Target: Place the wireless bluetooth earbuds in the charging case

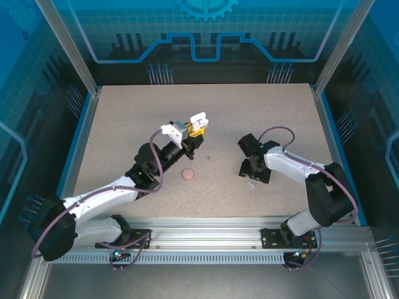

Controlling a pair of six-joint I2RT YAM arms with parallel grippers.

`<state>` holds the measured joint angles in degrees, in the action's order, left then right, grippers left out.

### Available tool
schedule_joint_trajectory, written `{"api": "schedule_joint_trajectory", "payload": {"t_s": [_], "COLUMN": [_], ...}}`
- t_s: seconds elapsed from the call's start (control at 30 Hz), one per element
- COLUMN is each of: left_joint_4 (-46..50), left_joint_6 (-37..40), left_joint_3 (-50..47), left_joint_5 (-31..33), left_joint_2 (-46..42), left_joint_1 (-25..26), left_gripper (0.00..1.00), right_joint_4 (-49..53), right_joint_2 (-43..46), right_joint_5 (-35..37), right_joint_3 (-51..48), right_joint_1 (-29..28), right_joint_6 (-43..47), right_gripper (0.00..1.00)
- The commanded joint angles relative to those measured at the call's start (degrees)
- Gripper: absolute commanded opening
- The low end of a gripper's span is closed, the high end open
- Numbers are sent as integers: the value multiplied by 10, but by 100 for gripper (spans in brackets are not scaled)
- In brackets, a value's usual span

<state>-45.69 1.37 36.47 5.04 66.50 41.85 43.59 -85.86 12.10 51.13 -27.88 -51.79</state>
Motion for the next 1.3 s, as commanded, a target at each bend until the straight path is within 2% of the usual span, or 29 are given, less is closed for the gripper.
{"api": "schedule_joint_trajectory", "payload": {"t_s": [0.0,0.27,0.43,1.27], "left_joint_4": [-28,-29,-31,-36], "left_joint_6": [-12,-14,-14,-13], "left_joint_3": [4,6,10,18], "left_joint_5": [-13,-14,-15,-11], "left_joint_2": [1,2,7,24], "left_joint_1": [3,3,4,5], "left_gripper": [0,0,0,0], "right_joint_4": [0,-19,-47,-69], "right_joint_2": [27,56,38,-72], "right_joint_5": [-43,-73,-74,-68], "right_joint_3": [-21,-74,-88,22], "right_joint_1": [-17,-43,-40,5], "right_joint_6": [-28,-77,-78,-12], "right_gripper": [72,79,80,78]}}
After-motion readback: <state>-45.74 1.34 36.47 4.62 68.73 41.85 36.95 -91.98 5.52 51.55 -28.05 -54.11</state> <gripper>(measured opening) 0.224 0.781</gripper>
